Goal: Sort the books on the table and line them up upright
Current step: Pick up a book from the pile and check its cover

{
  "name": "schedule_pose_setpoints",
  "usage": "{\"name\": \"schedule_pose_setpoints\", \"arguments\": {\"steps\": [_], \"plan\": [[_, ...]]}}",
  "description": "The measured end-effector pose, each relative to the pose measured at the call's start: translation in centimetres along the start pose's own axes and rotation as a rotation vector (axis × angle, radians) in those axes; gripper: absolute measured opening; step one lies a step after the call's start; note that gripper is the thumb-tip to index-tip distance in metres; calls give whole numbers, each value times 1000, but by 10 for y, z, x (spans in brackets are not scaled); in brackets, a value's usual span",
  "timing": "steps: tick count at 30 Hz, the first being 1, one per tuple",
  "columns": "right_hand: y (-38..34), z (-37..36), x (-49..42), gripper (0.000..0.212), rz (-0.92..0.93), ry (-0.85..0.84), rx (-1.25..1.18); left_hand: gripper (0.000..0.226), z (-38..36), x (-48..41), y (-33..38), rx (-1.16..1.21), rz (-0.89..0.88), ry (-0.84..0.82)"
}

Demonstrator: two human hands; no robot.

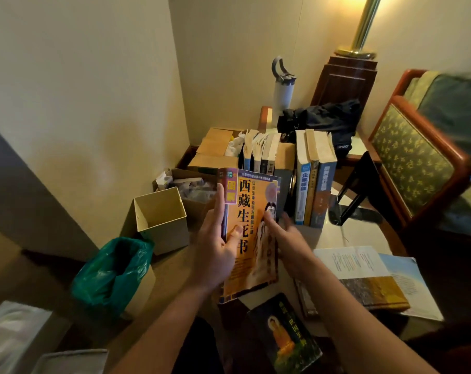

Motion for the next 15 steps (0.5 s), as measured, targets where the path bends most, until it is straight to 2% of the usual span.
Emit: {"name": "schedule_pose_setpoints", "arguments": {"steps": [3,5,10,15], "plan": [[-9,4,-6,68,-16,-16,-177,94,-3,9,21,18,-80,11],[-12,5,-5,78,27,14,-204,99,-3,9,29,36,-77,21],[-27,10,-5,71,139,32,-103,102,2,0,34,24,-32,31],[-27,12,-4,43,159,-11,-65,93,0,15,14,98,41,38]]}}
Point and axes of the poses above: each hand's wrist, its own x-axis away from the middle knuckle, its own z-axis out of the back of the hand, y = z × x, the point moved 1 cm from there along -x, towards the middle knuckle, and after that the axes turned 6 degrees about y, right-handed, at the moved point
